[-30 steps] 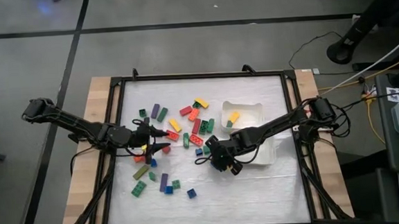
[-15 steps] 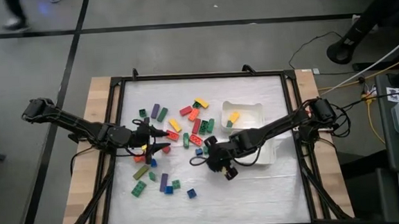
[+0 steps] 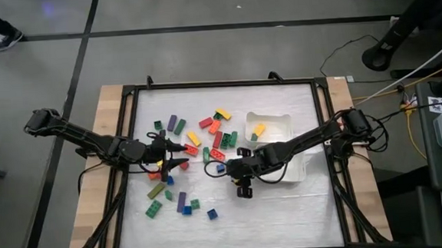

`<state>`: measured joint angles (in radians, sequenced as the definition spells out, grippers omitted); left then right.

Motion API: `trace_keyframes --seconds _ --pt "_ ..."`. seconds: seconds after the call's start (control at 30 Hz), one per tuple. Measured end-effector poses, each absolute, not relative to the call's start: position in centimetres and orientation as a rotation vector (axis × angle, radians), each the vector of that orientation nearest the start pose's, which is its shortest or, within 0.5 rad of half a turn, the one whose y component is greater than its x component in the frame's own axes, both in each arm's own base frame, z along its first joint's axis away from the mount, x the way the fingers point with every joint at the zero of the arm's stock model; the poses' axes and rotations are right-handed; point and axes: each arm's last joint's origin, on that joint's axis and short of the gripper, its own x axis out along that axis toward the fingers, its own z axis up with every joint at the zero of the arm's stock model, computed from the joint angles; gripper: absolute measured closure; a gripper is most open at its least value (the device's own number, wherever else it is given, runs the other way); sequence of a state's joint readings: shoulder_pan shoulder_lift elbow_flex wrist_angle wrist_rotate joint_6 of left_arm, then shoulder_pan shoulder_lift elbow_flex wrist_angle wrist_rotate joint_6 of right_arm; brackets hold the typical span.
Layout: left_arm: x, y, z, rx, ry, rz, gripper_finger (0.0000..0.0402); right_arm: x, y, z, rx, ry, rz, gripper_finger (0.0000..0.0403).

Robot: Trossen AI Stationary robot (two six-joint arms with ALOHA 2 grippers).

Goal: Sort blocks by size
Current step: Put the blue cube game piece into the bottom white bin

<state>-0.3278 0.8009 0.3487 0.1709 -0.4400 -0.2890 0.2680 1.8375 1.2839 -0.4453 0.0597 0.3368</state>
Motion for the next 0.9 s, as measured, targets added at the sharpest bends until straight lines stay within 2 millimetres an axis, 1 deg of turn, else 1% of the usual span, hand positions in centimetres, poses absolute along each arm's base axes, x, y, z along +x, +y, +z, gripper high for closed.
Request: trace_keyframes --seconds 0.17,0.37,0.43,0.57,0.67,0.9 --pt "16.8 -4.4 21.3 -0.179 0.248 0.148 0.021 37.2 10.0 19.2 0.19 1.007 -0.004 0.0263" --pt "16.8 -4.4 21.3 -0.177 0.255 0.147 0.021 37.3 10.1 18.4 0.237 1.04 -0.043 0.0209" --pt "16.7 -4.4 21.2 -0.175 0.259 0.147 0.021 37.3 10.1 18.4 0.254 1.033 -0.05 0.0191" --pt "16.7 -4.4 21.2 -0.175 0.267 0.148 0.021 37.1 10.0 18.3 0.253 1.065 -0.063 0.0166" --pt "16.7 -4.4 21.2 -0.175 0.268 0.149 0.021 37.1 10.0 17.8 0.286 1.087 -0.093 0.0157" --pt "16.7 -4.4 21.1 -0.173 0.271 0.149 0.021 37.2 10.0 16.5 0.278 1.131 -0.109 0.0155"
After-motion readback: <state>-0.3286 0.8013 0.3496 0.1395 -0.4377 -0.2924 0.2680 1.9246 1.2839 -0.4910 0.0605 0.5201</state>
